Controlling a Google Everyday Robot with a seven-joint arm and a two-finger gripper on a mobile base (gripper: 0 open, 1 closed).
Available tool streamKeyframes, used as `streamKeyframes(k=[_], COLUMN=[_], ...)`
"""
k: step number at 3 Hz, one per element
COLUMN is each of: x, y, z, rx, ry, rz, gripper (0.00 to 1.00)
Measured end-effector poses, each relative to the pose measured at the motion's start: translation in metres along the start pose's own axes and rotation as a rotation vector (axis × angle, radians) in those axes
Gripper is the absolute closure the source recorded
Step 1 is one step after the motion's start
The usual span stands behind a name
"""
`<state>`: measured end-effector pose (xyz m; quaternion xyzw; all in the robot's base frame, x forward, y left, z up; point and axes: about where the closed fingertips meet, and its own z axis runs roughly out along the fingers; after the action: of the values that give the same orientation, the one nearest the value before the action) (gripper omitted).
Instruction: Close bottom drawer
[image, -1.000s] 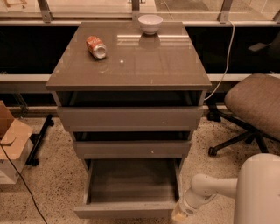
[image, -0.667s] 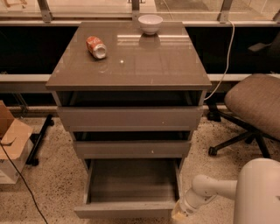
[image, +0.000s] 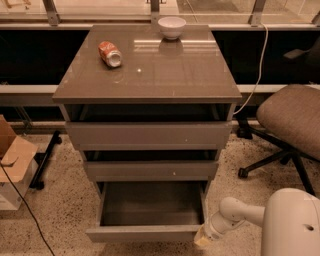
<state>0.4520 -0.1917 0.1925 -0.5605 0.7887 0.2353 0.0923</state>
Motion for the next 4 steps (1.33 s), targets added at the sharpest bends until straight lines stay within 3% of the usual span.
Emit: streamKeyframes(k=[2, 3, 4], x=[-0.003, -0.004, -0.009], y=[-0.009, -0.02, -0.044], z=[0.009, 0.019, 0.025], rx=[0.025, 0.042, 0.093], ry=[0.004, 0.001, -0.009], rz=[-0.01, -0.033, -0.069], gripper=[1.0, 1.0, 1.0])
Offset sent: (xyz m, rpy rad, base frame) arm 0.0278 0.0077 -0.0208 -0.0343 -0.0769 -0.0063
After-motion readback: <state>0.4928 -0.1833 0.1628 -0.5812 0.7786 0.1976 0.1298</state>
